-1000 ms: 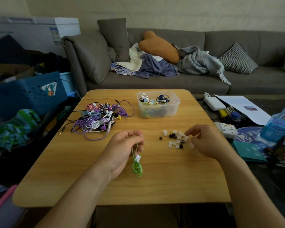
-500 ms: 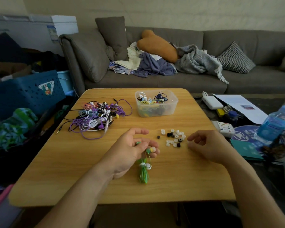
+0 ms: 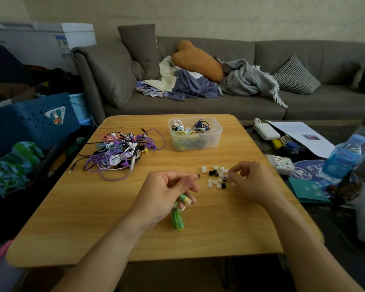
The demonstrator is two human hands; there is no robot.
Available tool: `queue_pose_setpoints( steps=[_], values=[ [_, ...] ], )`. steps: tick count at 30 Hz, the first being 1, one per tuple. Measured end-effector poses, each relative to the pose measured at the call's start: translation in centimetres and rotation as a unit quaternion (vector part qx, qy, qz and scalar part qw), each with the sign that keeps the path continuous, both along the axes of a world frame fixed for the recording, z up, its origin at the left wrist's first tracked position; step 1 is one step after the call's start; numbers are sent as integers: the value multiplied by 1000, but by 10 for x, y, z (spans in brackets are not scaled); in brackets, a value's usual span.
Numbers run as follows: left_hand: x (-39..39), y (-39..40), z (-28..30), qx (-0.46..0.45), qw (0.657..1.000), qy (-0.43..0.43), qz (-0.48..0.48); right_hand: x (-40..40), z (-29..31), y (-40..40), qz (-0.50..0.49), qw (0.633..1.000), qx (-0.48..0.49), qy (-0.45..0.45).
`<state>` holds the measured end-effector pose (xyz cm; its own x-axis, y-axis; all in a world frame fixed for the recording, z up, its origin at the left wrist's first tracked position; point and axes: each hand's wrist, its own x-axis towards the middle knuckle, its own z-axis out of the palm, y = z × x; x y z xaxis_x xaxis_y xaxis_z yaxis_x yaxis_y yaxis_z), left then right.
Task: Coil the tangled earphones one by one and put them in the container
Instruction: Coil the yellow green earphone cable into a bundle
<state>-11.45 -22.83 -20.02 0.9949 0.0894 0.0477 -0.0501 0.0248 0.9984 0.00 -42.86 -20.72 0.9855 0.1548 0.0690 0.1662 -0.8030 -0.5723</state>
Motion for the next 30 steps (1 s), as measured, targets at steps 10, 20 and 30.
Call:
queue_pose_setpoints(
  steps=[10, 20, 30],
  values=[
    [4, -3, -4, -55, 997, 38, 32, -44, 20, 32, 98, 899, 422, -64],
    [2, 5, -3, -43, 999, 4, 30, -55, 5, 50, 253, 916, 312, -3],
    [1, 4, -1, -130, 989, 73, 22, -58, 2, 55, 238, 940, 225, -97]
  ],
)
